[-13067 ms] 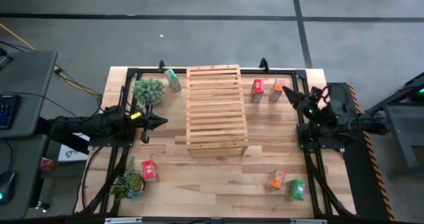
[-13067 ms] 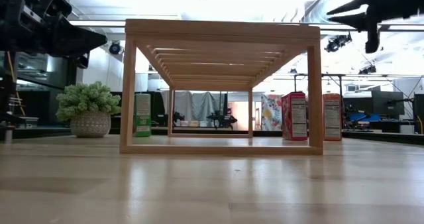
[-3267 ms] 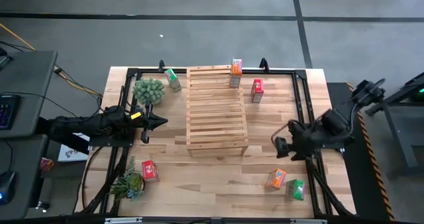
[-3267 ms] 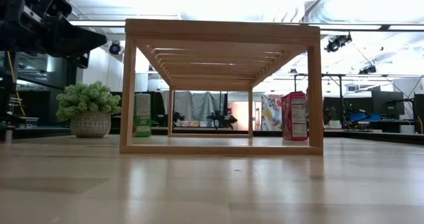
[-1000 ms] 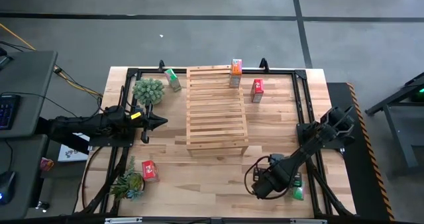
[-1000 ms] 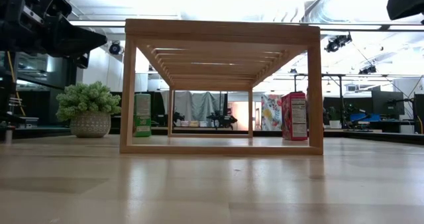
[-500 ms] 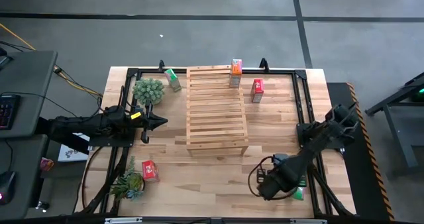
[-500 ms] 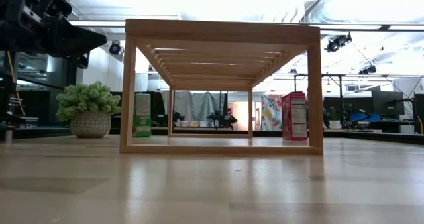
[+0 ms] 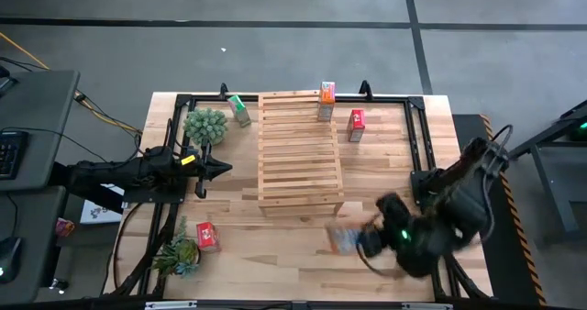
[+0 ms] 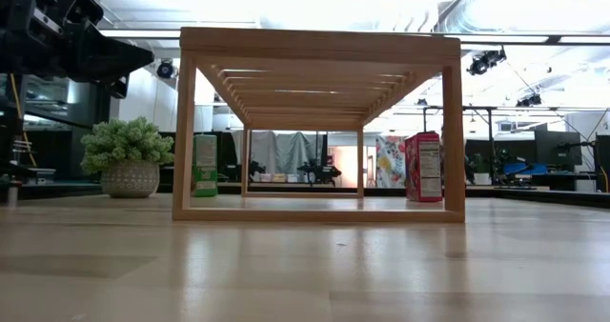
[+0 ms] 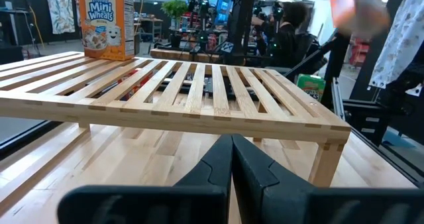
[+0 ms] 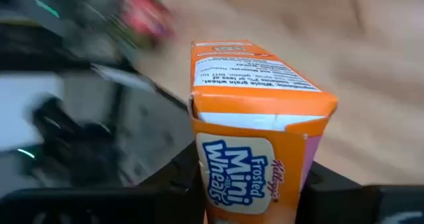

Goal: Stack cereal on shelf
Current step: Put the orange cereal box on the shelf aligned with the other orange cereal box

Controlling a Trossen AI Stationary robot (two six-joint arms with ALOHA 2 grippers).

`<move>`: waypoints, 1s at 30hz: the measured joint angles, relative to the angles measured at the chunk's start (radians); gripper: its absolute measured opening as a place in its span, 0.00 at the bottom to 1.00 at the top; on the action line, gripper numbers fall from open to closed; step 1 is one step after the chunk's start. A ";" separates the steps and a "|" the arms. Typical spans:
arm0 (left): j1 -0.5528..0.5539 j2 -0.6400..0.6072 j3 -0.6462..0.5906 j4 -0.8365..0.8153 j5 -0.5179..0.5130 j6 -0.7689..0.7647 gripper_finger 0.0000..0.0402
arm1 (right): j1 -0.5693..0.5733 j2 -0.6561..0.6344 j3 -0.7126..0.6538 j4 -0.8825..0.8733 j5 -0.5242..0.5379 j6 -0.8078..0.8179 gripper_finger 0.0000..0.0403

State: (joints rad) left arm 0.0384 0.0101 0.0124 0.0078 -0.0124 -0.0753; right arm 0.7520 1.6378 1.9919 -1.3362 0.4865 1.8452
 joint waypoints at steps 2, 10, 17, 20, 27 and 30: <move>0.000 0.000 0.000 0.000 0.000 0.000 0.00 | -0.088 0.017 0.055 0.023 0.013 -0.178 0.28; 0.000 0.000 0.000 0.000 0.000 0.000 0.00 | -0.496 0.132 0.236 0.074 -0.147 -0.769 0.28; 0.000 0.000 0.000 0.000 0.000 0.000 0.00 | -0.731 0.183 0.253 -0.004 -0.149 -0.870 0.28; 0.000 0.000 0.000 0.000 0.000 0.000 0.00 | -0.790 0.203 0.252 -0.064 -0.121 -0.849 0.28; 0.000 0.000 0.000 0.000 0.000 0.000 0.00 | -0.845 0.269 0.251 -0.112 -0.113 -0.834 0.28; 0.000 0.000 0.000 0.000 0.000 0.000 0.00 | -0.854 0.303 0.251 -0.122 -0.093 -0.839 0.28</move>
State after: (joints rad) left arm 0.0387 0.0101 0.0124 0.0078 -0.0120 -0.0753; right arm -0.1018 1.9406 2.2427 -1.4582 0.3939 1.0059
